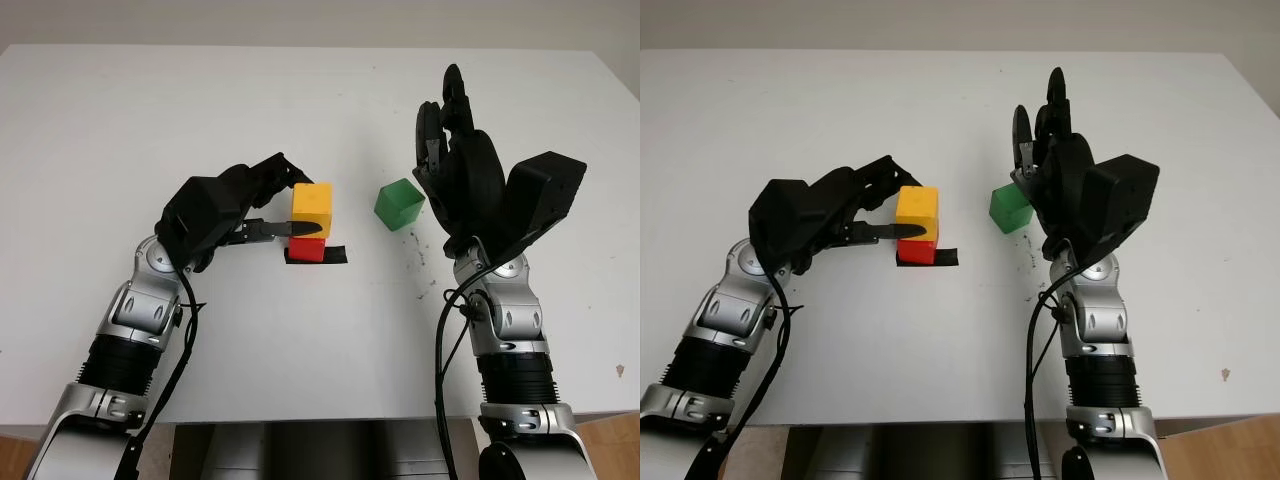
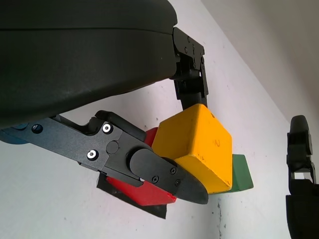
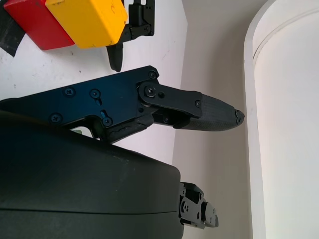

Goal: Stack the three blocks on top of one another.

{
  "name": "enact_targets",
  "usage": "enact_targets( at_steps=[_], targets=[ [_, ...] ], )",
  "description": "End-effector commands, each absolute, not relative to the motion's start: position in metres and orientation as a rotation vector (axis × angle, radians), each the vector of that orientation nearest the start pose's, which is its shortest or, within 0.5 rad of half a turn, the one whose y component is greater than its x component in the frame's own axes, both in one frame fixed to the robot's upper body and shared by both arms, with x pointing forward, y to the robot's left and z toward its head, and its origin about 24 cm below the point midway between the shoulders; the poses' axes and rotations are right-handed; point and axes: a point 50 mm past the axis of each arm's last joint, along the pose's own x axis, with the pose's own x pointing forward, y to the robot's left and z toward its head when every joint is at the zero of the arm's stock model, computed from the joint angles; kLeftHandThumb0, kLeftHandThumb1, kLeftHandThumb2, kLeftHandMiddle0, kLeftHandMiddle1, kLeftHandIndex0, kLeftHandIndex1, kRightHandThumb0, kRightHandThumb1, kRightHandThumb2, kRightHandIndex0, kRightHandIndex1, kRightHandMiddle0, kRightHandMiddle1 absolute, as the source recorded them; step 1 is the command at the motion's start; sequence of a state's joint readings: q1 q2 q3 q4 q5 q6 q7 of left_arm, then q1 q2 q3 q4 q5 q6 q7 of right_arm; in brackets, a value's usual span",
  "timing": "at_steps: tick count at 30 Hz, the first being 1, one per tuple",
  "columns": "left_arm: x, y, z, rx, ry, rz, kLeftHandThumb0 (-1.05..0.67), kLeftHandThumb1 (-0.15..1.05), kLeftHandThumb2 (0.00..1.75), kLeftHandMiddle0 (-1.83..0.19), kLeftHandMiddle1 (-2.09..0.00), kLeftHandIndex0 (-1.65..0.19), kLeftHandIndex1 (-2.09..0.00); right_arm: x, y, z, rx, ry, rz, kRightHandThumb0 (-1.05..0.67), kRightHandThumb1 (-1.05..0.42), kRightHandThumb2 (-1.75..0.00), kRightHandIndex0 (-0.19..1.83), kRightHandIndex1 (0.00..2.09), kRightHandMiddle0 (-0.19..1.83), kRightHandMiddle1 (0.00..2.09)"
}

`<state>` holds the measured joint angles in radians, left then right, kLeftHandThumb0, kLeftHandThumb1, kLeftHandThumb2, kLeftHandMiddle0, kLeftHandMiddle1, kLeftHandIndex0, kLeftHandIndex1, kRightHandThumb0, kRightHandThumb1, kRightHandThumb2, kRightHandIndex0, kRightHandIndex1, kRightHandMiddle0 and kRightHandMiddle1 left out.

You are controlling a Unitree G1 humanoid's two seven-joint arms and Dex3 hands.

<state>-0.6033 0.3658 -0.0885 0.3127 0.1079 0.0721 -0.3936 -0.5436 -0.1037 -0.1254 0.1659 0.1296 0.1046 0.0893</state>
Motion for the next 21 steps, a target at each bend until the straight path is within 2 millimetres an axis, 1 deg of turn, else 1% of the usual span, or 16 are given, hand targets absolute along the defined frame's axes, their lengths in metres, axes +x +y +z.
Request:
enact_targets(
  at_steps=[1,14,21],
  targets=[
    [0.3564,0.1576,0.1505,0.555,-0.143,-0.441,-0.49,0.99,0.05,-0.12,-0.05,-0.34,-1.47,0.3423,-0.1550,0.1540,0.051,-0.278,0.109,-0.64,-1.05,-0.59,-0.19,0.00,-0.19,0.00],
    [0.3573,0.1619,0.1503,0.633,-0.139,-0.438,-0.51,1.01,0.06,-0.10,-0.05,-0.32,-1.48,0.3420,-0.1549,0.1544,0.043,-0.276,0.111,-0.65,-1.05,-0.59,-0.19,0.00,-0.19,0.00],
    [0.3570,0.1622,0.1500,0.645,-0.126,-0.449,-0.51,1.01,0.05,-0.10,-0.05,-0.34,-1.46,0.3420,-0.1553,0.1543,0.049,-0.277,0.110,-0.64,-1.05,-0.59,-0.19,0.00,-0.19,0.00]
  ],
)
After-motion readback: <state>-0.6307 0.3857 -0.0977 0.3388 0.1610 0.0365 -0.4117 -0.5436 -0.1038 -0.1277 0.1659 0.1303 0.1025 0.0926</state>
